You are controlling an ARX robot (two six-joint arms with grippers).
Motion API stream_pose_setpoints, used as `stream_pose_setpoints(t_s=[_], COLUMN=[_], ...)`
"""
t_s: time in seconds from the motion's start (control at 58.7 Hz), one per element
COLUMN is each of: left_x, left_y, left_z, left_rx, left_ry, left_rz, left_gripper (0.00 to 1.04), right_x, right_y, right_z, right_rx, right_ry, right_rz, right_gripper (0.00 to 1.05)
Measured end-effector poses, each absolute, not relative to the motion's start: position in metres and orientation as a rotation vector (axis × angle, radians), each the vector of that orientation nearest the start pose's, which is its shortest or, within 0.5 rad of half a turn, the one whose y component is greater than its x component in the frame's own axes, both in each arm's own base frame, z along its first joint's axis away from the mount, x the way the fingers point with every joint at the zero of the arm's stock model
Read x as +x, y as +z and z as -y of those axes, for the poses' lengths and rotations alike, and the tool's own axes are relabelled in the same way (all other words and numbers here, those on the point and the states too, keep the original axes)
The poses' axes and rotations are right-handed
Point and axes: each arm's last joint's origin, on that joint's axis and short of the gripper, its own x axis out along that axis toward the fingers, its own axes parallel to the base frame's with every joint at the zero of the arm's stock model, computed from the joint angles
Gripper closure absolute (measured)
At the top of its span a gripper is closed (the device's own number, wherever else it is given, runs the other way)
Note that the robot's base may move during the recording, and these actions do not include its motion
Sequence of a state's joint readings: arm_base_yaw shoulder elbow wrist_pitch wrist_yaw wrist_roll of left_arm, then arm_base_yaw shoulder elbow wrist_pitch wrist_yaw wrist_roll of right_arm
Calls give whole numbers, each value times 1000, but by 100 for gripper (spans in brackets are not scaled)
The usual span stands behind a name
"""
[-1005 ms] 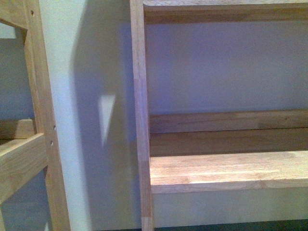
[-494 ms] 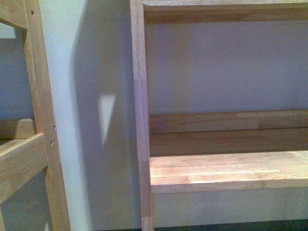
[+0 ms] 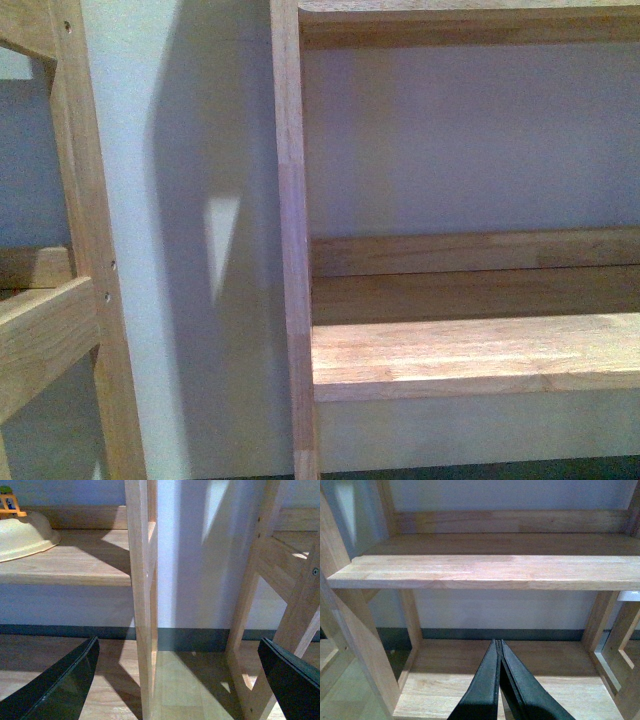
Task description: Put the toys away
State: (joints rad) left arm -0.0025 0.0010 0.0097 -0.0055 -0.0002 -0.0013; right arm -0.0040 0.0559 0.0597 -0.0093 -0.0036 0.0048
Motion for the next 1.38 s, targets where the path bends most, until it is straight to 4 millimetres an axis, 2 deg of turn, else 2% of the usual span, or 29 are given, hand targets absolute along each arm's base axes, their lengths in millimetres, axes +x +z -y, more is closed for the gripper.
stream_pose_setpoints(t_s=[0.238,0.46,1.073,1.107,1.38], left_x=[97,97,97,97,97], left_y=[166,166,166,166,166], left_z=[0,0,0,0,0], left_rx=[-2,-2,-2,-1,-2], left_ry=[-2,-2,-3,-2,-2], left_rz=[3,3,3,3,3], left_gripper=[6,6,6,6,6], right_x=[98,97,97,97,97], right_y=[167,167,167,167,167], right_z=[0,0,0,0,0], right_rx=[5,3,3,3,3], right_ry=[0,0,0,0,0], right_rz=[-3,2,2,2,3], right_gripper=[101,101,8,5,6])
